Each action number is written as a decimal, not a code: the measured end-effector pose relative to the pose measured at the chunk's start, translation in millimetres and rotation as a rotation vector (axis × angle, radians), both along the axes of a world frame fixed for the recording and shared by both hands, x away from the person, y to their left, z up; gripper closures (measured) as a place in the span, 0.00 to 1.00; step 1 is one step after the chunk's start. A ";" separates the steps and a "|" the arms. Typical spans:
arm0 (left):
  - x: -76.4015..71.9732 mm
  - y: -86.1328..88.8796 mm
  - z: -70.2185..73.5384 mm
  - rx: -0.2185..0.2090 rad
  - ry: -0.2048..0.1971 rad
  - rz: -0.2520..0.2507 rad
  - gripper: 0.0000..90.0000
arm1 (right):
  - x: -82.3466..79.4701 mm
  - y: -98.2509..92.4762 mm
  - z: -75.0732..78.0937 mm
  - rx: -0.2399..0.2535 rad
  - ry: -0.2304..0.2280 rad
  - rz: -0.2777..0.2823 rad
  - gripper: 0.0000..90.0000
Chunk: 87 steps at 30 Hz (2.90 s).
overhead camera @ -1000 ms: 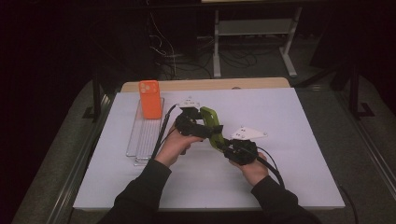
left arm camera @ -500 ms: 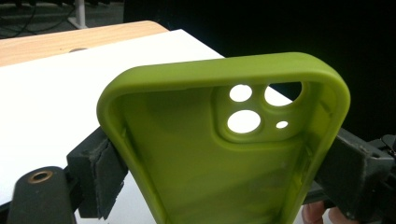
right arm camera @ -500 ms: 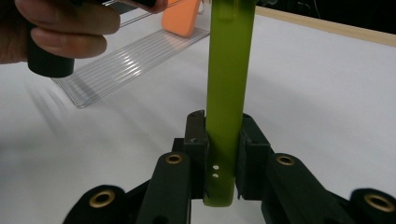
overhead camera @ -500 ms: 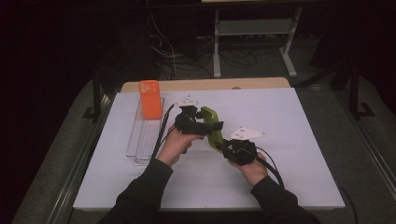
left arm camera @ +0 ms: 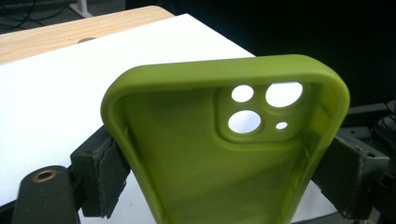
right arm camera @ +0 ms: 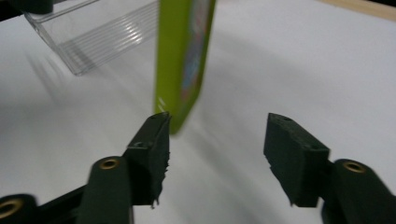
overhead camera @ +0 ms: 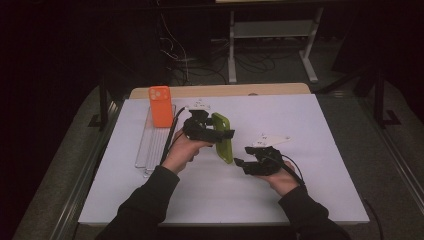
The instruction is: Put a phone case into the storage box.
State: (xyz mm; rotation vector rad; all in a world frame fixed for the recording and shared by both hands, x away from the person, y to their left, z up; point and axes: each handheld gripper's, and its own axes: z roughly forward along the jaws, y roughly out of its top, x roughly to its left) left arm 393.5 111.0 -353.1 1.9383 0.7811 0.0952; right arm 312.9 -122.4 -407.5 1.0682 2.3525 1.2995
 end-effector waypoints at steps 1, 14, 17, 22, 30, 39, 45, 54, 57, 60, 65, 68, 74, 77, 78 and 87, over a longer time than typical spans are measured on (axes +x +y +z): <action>0.2 1.0 1.9 0.003 -0.003 0.003 0.16 | 0.4 -3.2 -0.1 0.000 0.006 0.010 0.39; 5.8 26.1 40.4 0.071 -0.045 0.042 0.16 | -10.2 -32.1 -13.5 -0.074 0.073 0.062 0.07; 8.8 36.1 50.5 0.090 -0.068 0.060 0.16 | -14.3 -37.3 -19.1 -0.094 0.078 0.076 0.02; 15.5 53.9 60.9 0.104 -0.084 0.099 0.16 | -19.1 -45.8 -25.8 -0.110 0.082 0.089 0.00; 23.2 85.5 77.2 0.155 -0.101 0.171 0.16 | -25.9 -58.7 -35.2 -0.125 0.095 0.084 0.00; 36.1 117.9 80.2 0.221 -0.100 0.278 0.16 | -26.6 -60.5 -36.5 -0.125 0.081 0.072 0.00; 48.9 130.0 73.7 0.229 -0.087 0.339 0.16 | -25.4 -62.2 -35.9 -0.112 0.077 0.050 0.00; 70.1 138.1 50.6 0.289 -0.083 0.473 0.16 | -25.8 -61.6 -36.0 -0.119 0.074 0.059 0.00; 75.5 142.8 40.0 0.287 -0.058 0.510 0.16 | -25.2 -63.1 -35.9 -0.113 0.067 0.060 0.00; 79.3 145.5 29.8 0.297 -0.040 0.529 0.16 | -24.9 -63.7 -35.9 -0.112 0.067 0.060 0.00; 83.9 147.7 13.8 0.309 -0.037 0.561 0.16 | -24.7 -63.0 -35.8 -0.114 0.074 0.060 0.00; 86.3 147.8 6.8 0.310 -0.030 0.575 0.16 | -25.0 -62.9 -35.6 -0.111 0.076 0.058 0.00; 88.3 146.4 -1.8 0.322 -0.064 0.597 0.15 | -24.6 -62.3 -36.3 -0.116 0.074 0.066 0.00; 89.5 146.2 -5.8 0.351 -0.065 0.598 0.15 | -24.8 -62.1 -36.0 -0.116 0.076 0.065 0.00; 90.1 146.2 -8.0 0.347 -0.062 0.605 0.15 | -24.7 -62.3 -36.0 -0.117 0.074 0.067 0.00; 92.7 143.5 -16.3 0.358 -0.065 0.628 0.14 | -25.2 -61.5 -35.8 -0.113 0.079 0.070 0.00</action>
